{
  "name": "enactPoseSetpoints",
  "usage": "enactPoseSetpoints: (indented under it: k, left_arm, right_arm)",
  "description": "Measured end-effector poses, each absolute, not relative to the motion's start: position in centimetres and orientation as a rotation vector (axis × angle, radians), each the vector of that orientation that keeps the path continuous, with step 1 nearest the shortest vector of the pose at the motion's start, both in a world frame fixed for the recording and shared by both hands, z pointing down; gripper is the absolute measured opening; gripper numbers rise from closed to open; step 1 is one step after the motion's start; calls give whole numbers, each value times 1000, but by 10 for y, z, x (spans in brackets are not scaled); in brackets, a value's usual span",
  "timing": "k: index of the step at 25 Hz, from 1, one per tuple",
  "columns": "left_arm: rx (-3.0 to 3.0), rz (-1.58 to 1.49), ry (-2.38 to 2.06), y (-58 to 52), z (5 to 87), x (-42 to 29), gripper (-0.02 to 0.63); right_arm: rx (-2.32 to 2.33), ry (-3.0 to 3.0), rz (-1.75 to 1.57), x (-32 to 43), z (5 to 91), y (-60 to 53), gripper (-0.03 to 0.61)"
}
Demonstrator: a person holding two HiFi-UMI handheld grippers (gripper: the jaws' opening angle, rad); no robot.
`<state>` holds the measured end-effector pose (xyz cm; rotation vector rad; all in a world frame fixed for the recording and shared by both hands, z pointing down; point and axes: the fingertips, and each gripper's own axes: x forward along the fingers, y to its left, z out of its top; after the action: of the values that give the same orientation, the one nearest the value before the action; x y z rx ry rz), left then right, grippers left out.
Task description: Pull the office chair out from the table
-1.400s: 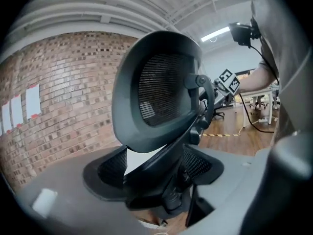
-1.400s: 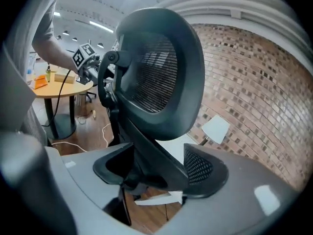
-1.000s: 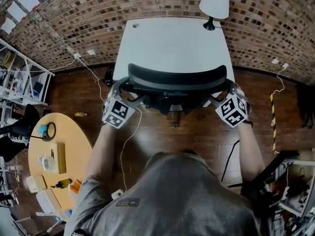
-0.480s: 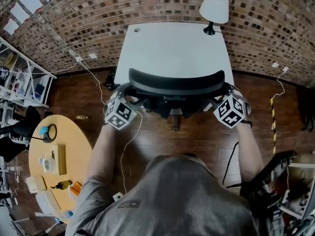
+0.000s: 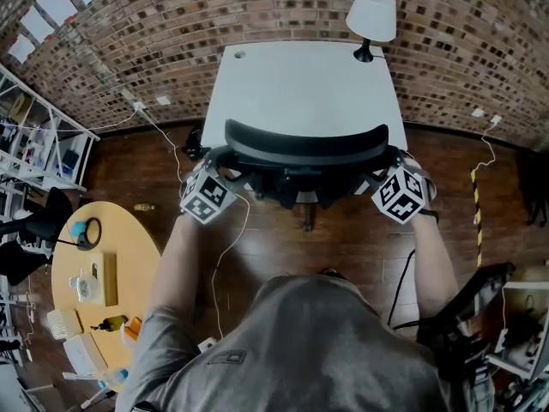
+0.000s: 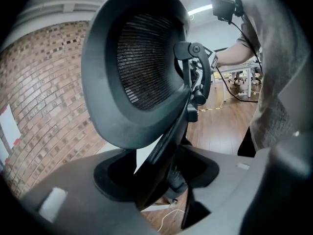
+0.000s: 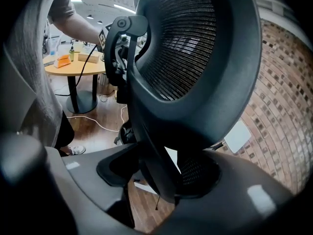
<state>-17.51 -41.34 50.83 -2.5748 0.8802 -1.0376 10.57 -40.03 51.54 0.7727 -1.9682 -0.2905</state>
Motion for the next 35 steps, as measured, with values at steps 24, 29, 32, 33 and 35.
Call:
enactPoseSetpoints:
  k: [24, 29, 32, 33, 35]
  left_arm:
    - [-2655, -1005, 805, -398, 505, -176, 235]
    - [-2661, -1012, 778, -394, 506, -176, 235]
    - [-2659, -1012, 778, -395, 505, -177, 234]
    - [-2658, -1013, 781, -397, 504, -178, 226]
    - [-2654, -1014, 784, -400, 504, -181, 222]
  right_arm:
    - [804, -1911, -273, 104, 519, -384, 235]
    - [809, -1908, -261, 104, 519, -382, 234]
    - [803, -1912, -267, 104, 519, -382, 235]
    - [799, -1914, -271, 103, 519, -382, 233]
    - [786, -1918, -281, 100, 518, -382, 235]
